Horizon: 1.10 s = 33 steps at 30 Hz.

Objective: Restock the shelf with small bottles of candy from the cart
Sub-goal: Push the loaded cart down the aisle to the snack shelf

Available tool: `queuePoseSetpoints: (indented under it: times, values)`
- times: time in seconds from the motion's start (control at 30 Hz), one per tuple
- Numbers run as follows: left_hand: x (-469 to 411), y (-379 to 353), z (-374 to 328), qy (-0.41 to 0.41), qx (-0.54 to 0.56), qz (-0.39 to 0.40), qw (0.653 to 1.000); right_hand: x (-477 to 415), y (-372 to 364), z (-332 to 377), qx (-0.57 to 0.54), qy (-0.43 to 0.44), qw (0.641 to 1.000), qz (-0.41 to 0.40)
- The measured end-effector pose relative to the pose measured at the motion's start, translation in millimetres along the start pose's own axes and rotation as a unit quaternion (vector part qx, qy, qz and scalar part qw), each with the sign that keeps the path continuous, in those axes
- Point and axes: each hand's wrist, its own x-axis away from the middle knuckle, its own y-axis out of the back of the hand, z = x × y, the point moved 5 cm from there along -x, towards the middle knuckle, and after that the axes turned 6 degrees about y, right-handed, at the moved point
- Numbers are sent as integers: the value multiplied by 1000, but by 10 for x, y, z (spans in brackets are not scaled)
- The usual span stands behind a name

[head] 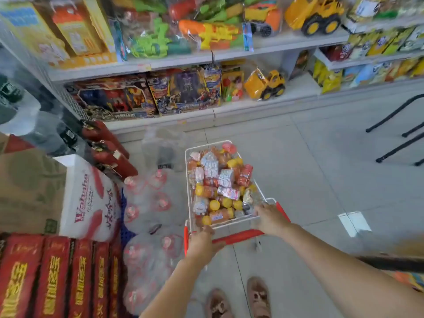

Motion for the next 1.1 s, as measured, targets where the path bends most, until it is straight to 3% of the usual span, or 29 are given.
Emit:
queuePoseSetpoints:
  times: [0.13,0.23,0.53,0.67,0.77,0.9,1.1]
  values:
    - [-113,-336,-45,-16,-112,-31,993,-16,-320,-205,44,25,997,55]
    - [-123,-388,-130,-31,-155,-89,983,14,-444,-373,82,43,995,23]
    - [-231,-442,-412,-63,-112,-139,982,42,-256,-613,66,27,997,3]
    - [-498,-288,-627,-88,-131,-122,980,33,-201,-794,10,45,998,-39]
    - [-793,-102,-862,-112,-152,-93,978,96,-137,-1054,-44,83,989,-117]
    - [-1253,65,-1325,-112,-158,-63,979,31,65,-1389,-14,86,971,-222]
    - [-1725,-31,-2325,-116,-222,-26,968,-191,524,-2092,-9,24,976,-216]
